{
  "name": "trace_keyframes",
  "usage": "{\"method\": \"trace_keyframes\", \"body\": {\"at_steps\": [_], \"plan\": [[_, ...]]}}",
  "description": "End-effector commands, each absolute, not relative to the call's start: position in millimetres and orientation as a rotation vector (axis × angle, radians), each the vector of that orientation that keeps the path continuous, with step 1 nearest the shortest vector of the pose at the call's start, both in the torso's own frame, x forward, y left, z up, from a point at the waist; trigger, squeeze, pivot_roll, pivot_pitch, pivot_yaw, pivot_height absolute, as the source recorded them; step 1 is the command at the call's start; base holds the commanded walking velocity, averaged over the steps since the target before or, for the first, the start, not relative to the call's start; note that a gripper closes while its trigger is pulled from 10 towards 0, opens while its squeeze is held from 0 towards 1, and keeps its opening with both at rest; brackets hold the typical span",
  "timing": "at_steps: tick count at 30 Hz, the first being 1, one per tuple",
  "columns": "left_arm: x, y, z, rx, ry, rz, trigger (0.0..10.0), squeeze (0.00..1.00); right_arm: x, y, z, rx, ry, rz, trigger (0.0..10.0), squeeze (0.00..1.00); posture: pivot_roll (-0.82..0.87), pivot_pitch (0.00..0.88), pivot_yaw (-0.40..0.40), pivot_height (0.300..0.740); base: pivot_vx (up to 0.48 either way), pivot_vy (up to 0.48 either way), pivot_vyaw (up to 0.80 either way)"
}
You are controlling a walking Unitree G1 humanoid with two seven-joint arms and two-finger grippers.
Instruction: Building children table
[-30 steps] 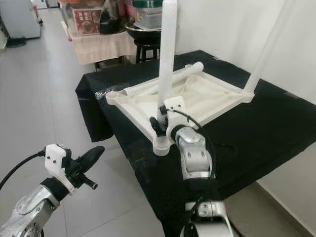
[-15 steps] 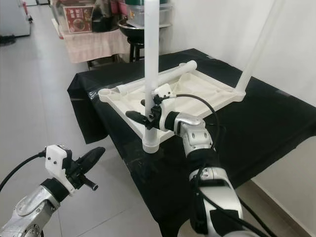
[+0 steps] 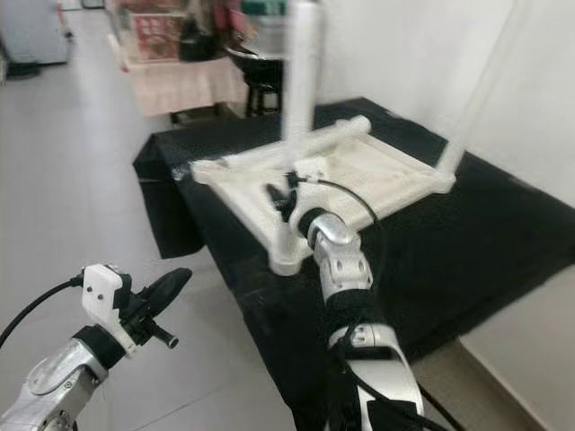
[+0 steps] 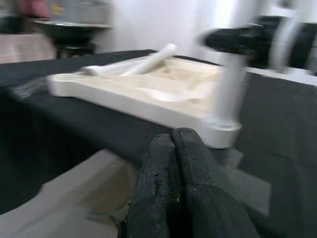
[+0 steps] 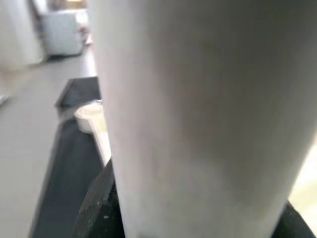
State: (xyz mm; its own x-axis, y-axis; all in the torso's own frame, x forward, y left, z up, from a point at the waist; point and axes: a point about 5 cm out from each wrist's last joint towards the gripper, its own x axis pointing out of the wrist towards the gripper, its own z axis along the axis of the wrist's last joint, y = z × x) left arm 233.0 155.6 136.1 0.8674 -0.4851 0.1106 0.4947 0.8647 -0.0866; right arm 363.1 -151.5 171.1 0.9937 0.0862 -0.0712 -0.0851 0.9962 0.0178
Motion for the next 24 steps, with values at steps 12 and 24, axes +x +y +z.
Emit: {"method": "trace_keyframes", "body": {"at_steps": [12,24], "plan": [[239.8,157.1,136.1,-0.066,-0.067,-0.576,10.0,0.0,351.1,-117.0,151.1,0.041,0.185,0.286,10.0,1.0,0.02,0.0,-0.029,0.74,0.0,0.0,0.0],[251.7,190.0,145.8,0.045,-0.034,-0.363,10.0,0.0,316.9,-157.5,167.2,0.128,0.088,0.176,10.0,1.0,-0.01,0.0,-0.02,0.74,0.0,0.0,0.0]]}}
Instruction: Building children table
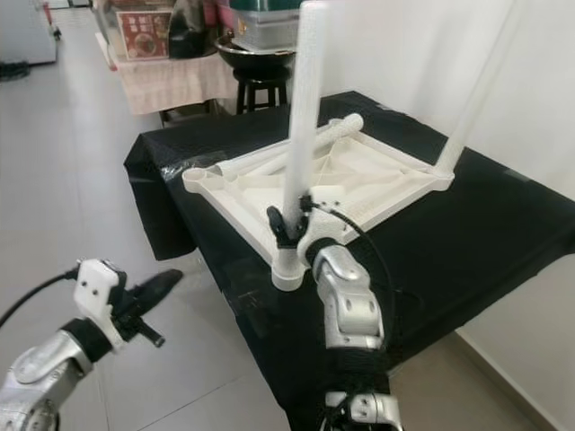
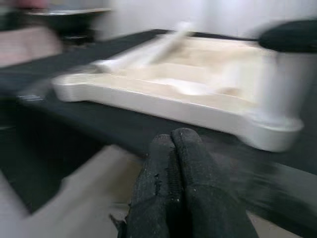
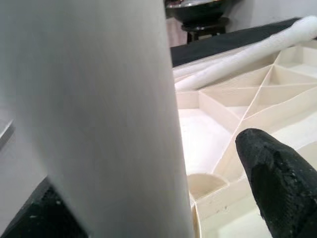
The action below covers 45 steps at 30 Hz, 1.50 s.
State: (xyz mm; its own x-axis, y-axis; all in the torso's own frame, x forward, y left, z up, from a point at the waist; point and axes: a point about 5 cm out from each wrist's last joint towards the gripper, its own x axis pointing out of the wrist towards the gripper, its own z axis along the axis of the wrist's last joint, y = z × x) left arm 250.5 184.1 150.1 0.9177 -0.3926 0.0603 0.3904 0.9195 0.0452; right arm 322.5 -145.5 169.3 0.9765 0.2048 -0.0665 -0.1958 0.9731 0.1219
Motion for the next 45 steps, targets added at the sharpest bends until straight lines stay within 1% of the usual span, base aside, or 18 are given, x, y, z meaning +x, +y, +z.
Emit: {"method": "trace_keyframes", "body": {"at_steps": [1,2,3,4,5,6,7,10,12,14,16,17,18,20,22,26,38,45], "plan": [[252.5,192.8,144.9,0.057,-0.016,-0.332,10.0,0.0,302.1,-161.0,160.8,0.131,0.099,0.205,10.0,0.94,-0.02,0.0,-0.019,0.74,0.0,0.0,0.0],[252.5,192.8,144.9,0.057,-0.016,-0.332,10.0,0.0,302.1,-161.0,160.8,0.131,0.099,0.205,10.0,0.94,-0.02,0.0,-0.019,0.74,0.0,0.0,0.0],[252.5,193.3,143.4,0.055,-0.004,-0.319,10.0,0.0,289.5,-162.1,156.1,0.126,0.107,0.236,10.0,0.77,-0.02,0.0,-0.018,0.74,0.0,0.0,0.0],[252.2,193.1,142.4,0.052,0.003,-0.316,10.0,0.0,282.0,-162.0,153.5,0.123,0.113,0.257,10.0,0.77,-0.02,0.0,-0.018,0.74,0.0,0.0,0.0],[252.2,193.1,142.4,0.052,0.003,-0.316,10.0,0.0,282.0,-162.0,153.5,0.123,0.113,0.257,10.0,0.77,-0.02,0.0,-0.018,0.74,0.0,0.0,0.0],[251.2,189.9,139.0,0.042,0.009,-0.313,10.0,0.0,261.0,-163.9,148.3,0.113,0.135,0.315,10.0,0.0,-0.04,0.0,-0.017,0.74,0.0,0.0,0.0],[251.2,189.9,139.0,0.042,0.009,-0.313,10.0,0.0,261.0,-163.9,148.3,0.113,0.135,0.315,10.0,0.0,-0.04,0.0,-0.017,0.74,0.0,0.0,0.0],[250.0,185.8,135.4,0.064,0.012,-0.295,10.0,0.0,242.3,-162.9,149.7,0.101,0.148,0.429,10.0,0.0,-0.04,0.0,-0.015,0.74,0.0,0.0,0.0],[250.0,185.8,135.4,0.064,0.012,-0.295,10.0,0.0,242.3,-162.9,149.7,0.101,0.148,0.429,10.0,0.0,-0.04,0.0,-0.015,0.74,0.0,0.0,0.0],[250.6,185.3,132.8,0.073,0.021,-0.256,10.0,0.0,230.8,-147.6,157.2,0.04,0.147,0.695,10.0,0.0,-0.04,0.0,-0.011,0.74,0.0,0.24,0.0],[250.6,185.3,132.8,0.073,0.021,-0.256,10.0,0.0,230.8,-147.6,157.2,0.04,0.147,0.695,10.0,0.0,-0.04,0.0,-0.011,0.74,0.0,0.48,0.0],[251.3,184.3,132.2,0.086,0.021,-0.246,10.0,0.0,233.0,-140.1,160.0,0.024,0.138,0.781,10.0,0.0,-0.03,0.0,-0.018,0.74,0.0,0.48,0.0],[252.0,183.1,132.3,0.098,0.021,-0.243,10.0,0.0,239.3,-135.2,161.4,0.01,0.127,0.805,10.0,0.0,-0.02,0.0,-0.021,0.74,0.0,0.48,0.0],[252.0,183.1,132.3,0.098,0.021,-0.243,10.0,0.0,239.3,-135.2,161.4,0.01,0.127,0.805,10.0,0.0,-0.02,0.0,-0.021,0.74,0.0,0.48,0.0],[253.4,179.8,133.0,0.117,0.012,-0.246,10.0,0.0,260.6,-119.4,160.6,-0.003,0.089,0.77,10.0,0.0,0.0,0.0,-0.028,0.74,0.0,0.48,0.0],[253.7,178.5,133.5,0.125,0.01,-0.247,10.0,0.0,265.5,-112.8,158.9,-0.038,0.079,0.743,10.0,0.0,0.0,0.0,-0.029,0.74,0.0,0.48,0.0],[252.1,166.6,141.1,0.142,-0.016,-0.264,10.0,0.0,284.7,-123.0,153.7,-0.078,0.066,0.558,10.0,0.0,0.01,0.0,-0.027,0.74,0.0,0.48,0.0],[253.3,163.2,141.4,0.181,-0.015,-0.257,10.0,0.0,293.8,-120.2,149.8,-0.132,0.048,0.523,10.0,0.0,0.02,0.0,-0.023,0.74,0.0,0.48,0.0]]}}
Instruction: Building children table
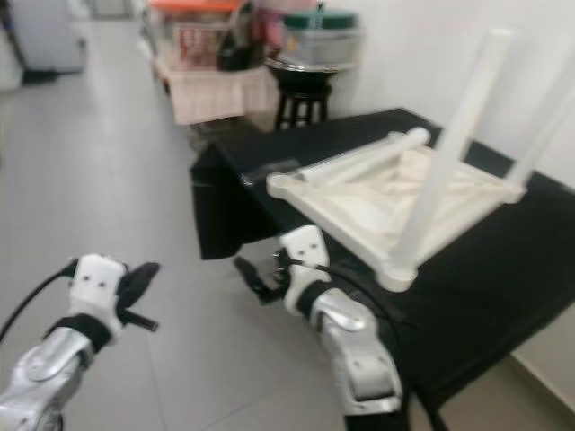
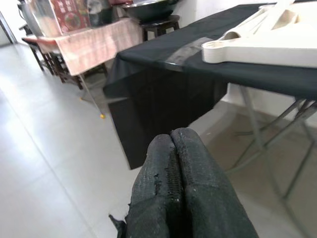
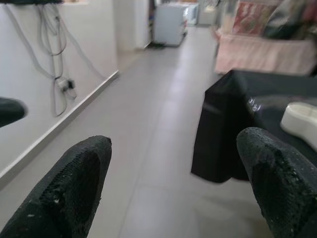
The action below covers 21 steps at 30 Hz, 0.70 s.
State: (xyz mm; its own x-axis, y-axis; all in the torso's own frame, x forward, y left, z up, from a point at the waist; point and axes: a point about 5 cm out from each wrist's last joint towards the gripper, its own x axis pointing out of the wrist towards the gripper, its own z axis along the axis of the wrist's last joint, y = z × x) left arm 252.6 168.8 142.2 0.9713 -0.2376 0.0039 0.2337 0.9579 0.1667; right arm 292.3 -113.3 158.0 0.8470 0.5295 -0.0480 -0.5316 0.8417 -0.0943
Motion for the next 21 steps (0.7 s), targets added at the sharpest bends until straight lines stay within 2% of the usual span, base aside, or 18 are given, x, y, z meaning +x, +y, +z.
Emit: {"method": "trace_keyframes", "body": {"at_steps": [1,7,19,21], "plan": [[253.3,163.2,141.4,0.181,-0.015,-0.257,10.0,0.0,293.8,-120.2,149.8,-0.132,0.048,0.523,10.0,0.0,0.02,0.0,-0.023,0.74,0.0,0.48,0.0],[254.6,164.4,137.8,0.173,0.002,-0.258,10.0,0.0,293.8,-116.6,149.8,-0.166,0.032,0.513,10.0,0.0,0.02,0.0,-0.018,0.74,0.0,0.467,0.0],[253.4,161.0,136.4,0.167,-0.008,-0.274,10.0,0.0,302.7,-112.8,149.4,-0.123,0.029,0.483,10.0,0.0,0.02,0.0,-0.019,0.74,0.0,0.0,0.0],[253.7,160.9,135.7,0.166,-0.007,-0.276,10.0,0.0,303.0,-112.3,148.7,-0.116,0.031,0.489,10.0,0.0,0.02,0.0,-0.02,0.74,0.266,0.0,0.0]]}}
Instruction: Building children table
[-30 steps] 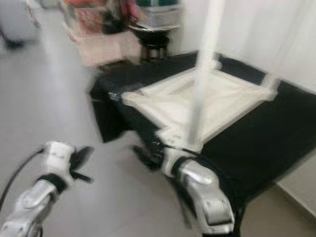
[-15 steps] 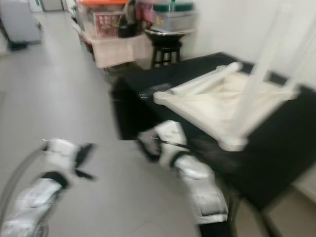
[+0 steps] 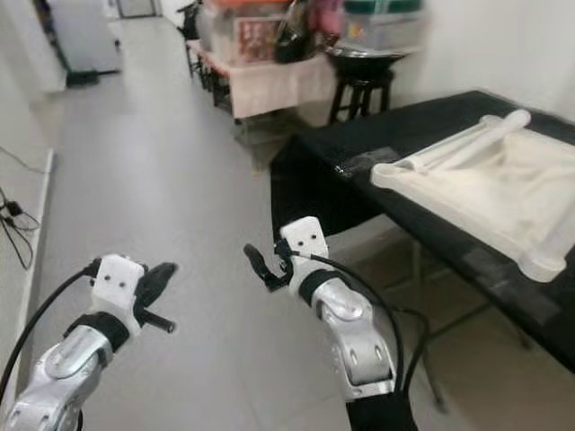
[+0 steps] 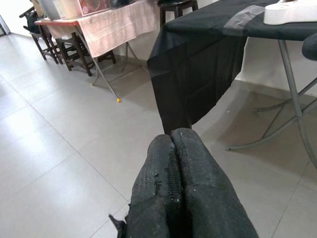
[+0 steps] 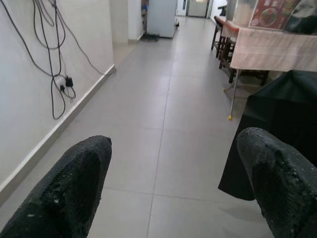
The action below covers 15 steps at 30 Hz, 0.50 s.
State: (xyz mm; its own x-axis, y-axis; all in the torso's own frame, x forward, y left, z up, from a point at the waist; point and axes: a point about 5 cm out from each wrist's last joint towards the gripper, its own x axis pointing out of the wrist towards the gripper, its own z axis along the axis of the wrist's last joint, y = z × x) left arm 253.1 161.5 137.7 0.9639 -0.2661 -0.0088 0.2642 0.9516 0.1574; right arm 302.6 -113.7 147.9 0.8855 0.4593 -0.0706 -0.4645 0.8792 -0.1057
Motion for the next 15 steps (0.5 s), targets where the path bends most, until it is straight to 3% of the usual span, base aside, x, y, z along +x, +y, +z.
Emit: {"method": "trace_keyframes", "body": {"at_steps": [1,15], "plan": [[254.1,161.0,135.1,0.162,-0.008,-0.277,10.0,0.0,303.3,-111.9,148.0,-0.112,0.034,0.495,10.0,0.0,0.02,0.0,-0.02,0.74,0.292,0.0,0.0],[256.3,159.9,135.8,0.151,-0.016,-0.292,10.0,0.0,307.3,-110.4,145.3,-0.094,0.049,0.522,10.0,0.0,0.02,0.0,-0.031,0.74,0.335,0.0,0.0]]}}
